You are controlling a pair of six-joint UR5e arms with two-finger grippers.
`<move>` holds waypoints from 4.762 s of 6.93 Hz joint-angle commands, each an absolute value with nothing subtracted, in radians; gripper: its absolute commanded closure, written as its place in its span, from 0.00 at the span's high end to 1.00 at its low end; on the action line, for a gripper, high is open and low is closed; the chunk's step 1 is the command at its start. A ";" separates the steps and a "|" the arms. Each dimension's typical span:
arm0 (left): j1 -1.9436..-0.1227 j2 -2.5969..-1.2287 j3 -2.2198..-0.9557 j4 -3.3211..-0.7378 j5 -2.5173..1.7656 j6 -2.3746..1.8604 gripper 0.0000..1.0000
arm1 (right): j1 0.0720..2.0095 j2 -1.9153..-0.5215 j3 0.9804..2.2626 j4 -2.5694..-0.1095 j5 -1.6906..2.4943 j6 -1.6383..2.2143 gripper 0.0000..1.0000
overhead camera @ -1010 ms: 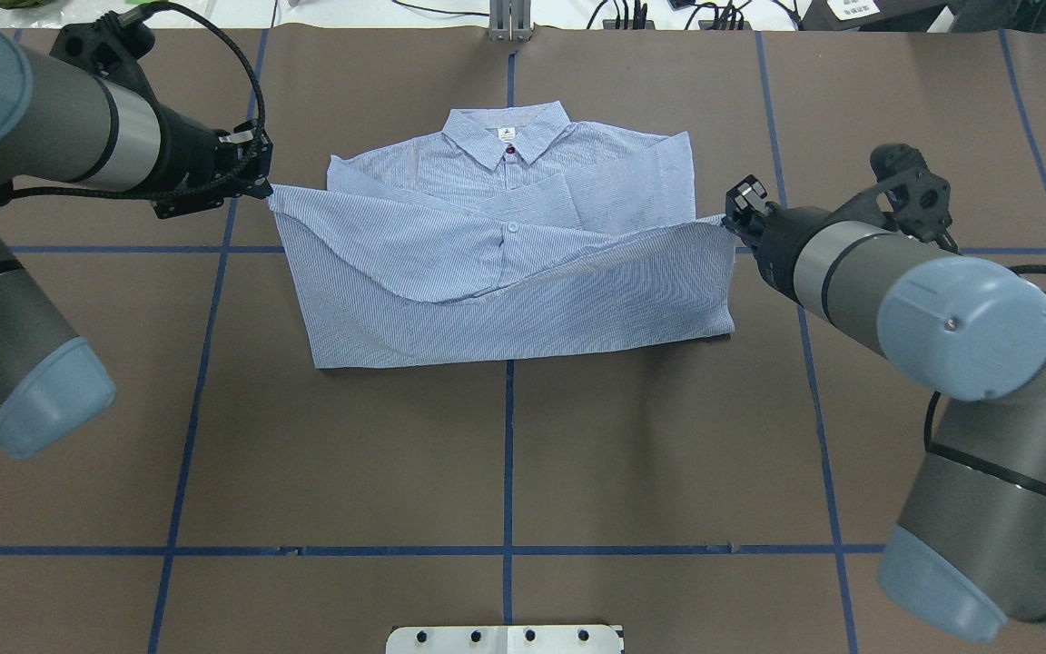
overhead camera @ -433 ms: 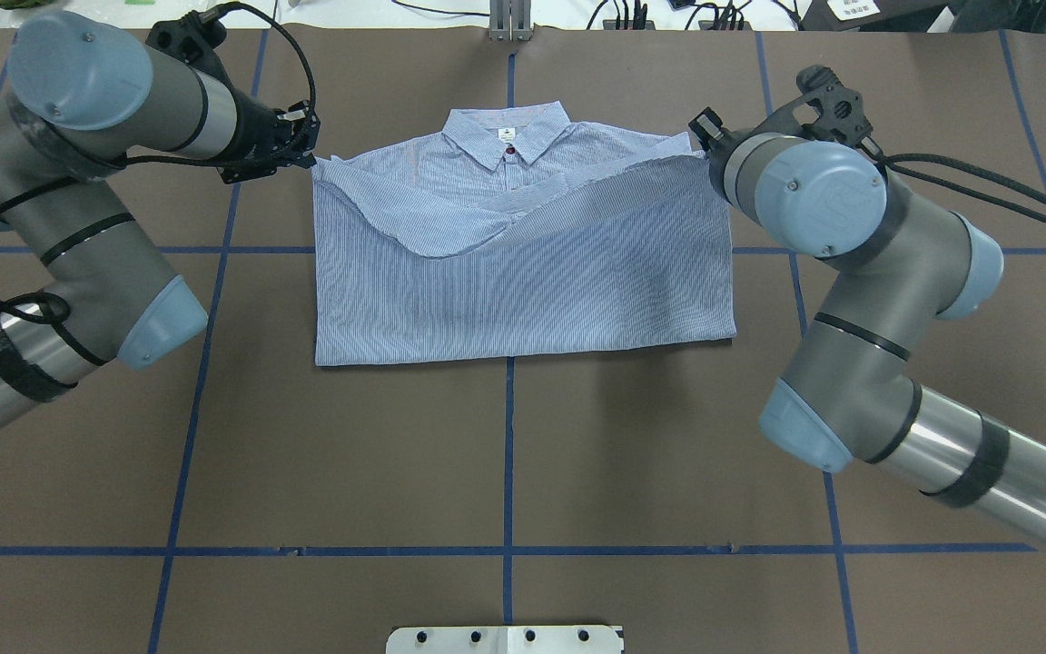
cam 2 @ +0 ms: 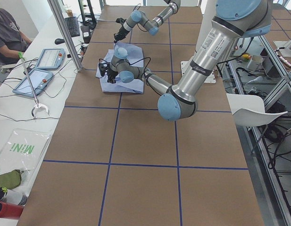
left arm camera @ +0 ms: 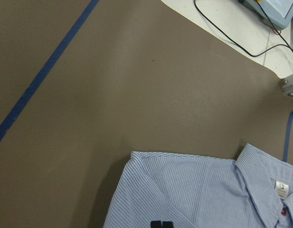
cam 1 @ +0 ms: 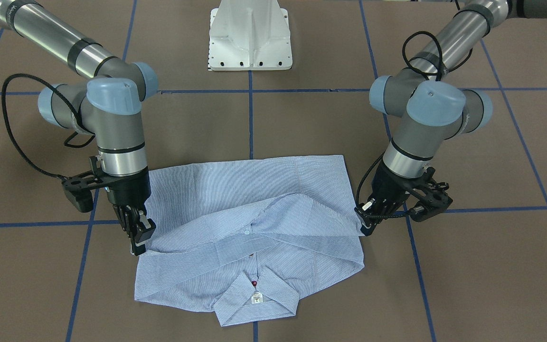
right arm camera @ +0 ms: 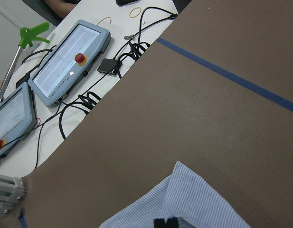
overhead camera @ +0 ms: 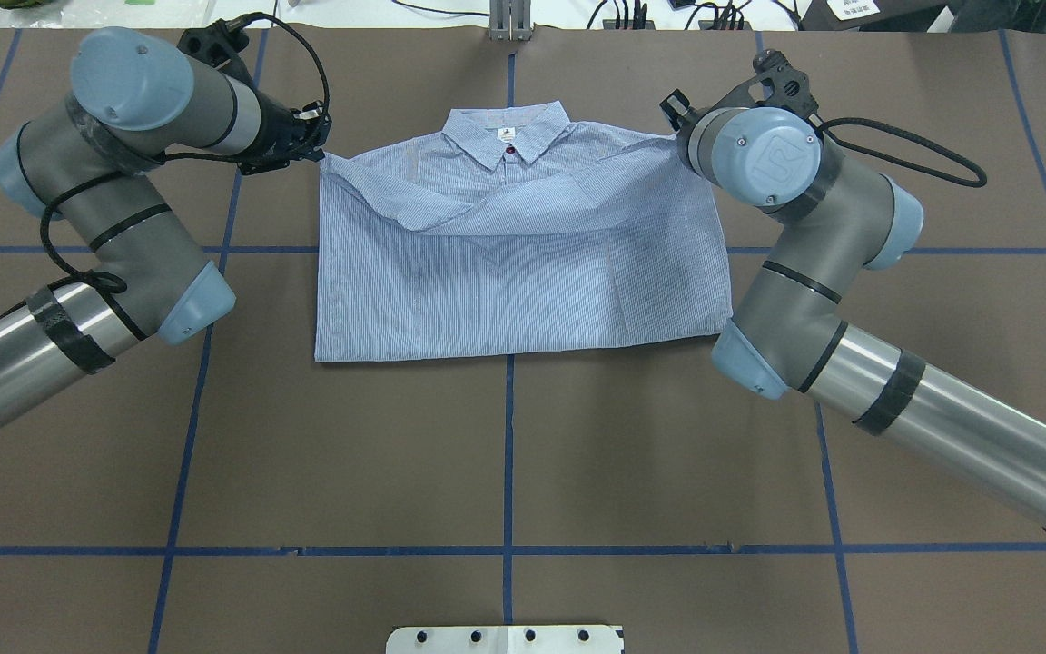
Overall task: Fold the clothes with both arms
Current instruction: 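Lay the hem down near the collar with both grippers, then move the right gripper to the folded shirt's corner nearest the robot, then drag the shirt corner toward the robot with the right gripper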
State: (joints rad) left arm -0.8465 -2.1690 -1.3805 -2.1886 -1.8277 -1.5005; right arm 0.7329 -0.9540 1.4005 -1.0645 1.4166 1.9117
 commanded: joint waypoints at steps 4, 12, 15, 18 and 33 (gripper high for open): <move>-0.862 -2.224 -1.169 -2.261 -1.766 -1.326 0.42 | 0.810 -0.836 1.126 -0.933 1.489 1.904 0.00; -0.923 -2.143 -1.359 -2.235 -1.879 -1.241 1.00 | 0.767 -1.031 1.399 -0.933 1.525 1.954 0.70; -0.923 -2.132 -1.362 -2.237 -1.873 -1.243 1.00 | 0.638 -1.263 1.629 -0.936 1.520 2.043 0.70; -0.923 -2.132 -1.362 -2.237 -1.873 -1.246 1.00 | 0.574 -1.293 1.675 -0.942 1.520 2.082 0.71; -0.755 -1.947 -1.729 -2.201 -2.069 -1.338 1.00 | -0.052 -1.463 2.267 -1.423 1.574 2.278 0.34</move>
